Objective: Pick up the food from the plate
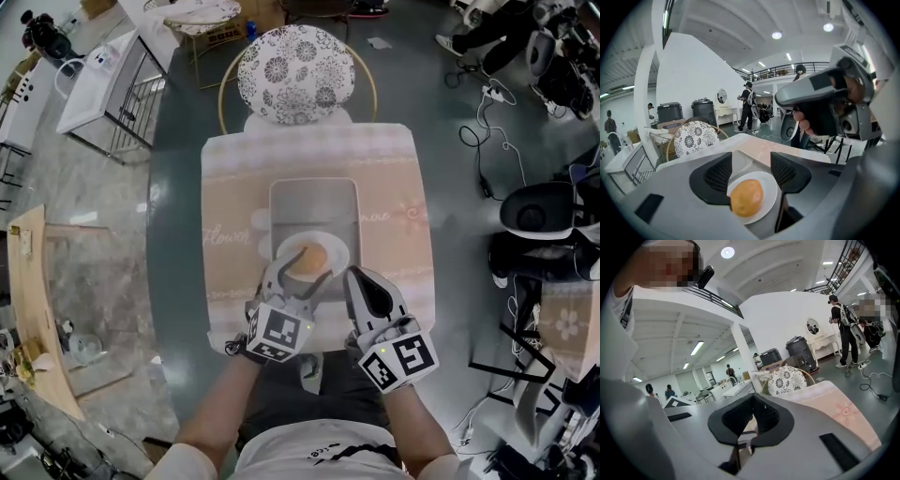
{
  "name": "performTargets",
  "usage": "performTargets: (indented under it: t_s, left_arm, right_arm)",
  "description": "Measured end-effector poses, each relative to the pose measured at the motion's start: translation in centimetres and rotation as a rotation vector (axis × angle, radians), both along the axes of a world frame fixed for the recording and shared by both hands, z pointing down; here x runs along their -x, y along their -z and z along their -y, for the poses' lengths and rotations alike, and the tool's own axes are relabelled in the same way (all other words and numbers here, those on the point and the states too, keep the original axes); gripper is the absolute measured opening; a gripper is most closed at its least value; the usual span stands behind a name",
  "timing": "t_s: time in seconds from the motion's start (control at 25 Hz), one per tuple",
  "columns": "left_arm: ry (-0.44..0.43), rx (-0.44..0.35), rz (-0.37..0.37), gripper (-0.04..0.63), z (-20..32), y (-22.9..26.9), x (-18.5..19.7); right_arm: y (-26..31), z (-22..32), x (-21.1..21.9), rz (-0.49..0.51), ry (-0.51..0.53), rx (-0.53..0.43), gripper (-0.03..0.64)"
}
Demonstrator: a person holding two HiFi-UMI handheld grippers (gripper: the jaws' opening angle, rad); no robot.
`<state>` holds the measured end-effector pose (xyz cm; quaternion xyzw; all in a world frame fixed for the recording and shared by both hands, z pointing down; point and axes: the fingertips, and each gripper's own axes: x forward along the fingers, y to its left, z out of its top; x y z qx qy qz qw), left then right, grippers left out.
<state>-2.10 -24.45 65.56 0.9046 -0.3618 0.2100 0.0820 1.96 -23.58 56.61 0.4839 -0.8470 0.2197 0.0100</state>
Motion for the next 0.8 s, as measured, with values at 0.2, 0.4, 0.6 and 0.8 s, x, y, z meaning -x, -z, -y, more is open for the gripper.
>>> performTargets:
  t_s: [0.2,0.4,0.6,0.8]
  left_arm:
    - [-0.026,-0.009,0.049,0.263,0.4,-2.4,-0.2]
    - [-0.071,-0.008,0.102,0.292,0.7,-4.8,-0.6]
    - [-0.097,0.005,0.142,0.325,1.1,-7.1,-0.7]
    - [-0.143,0.036,0.175,0.346,1.0,-9.0,-1.1]
  right_arm:
    - [-1.3,0.2,-0.2,0.004,0.000,0.001,0.014]
    - [-2.6,0.6,-0.5,0.011,0.005,0.003,0.014]
    - [-4.0,0.7,-0.9,0.018,-0.002,0.015,0.014]
    - [-4.7,0.8,-1.0,0.022,-0.006,0.020,0.014]
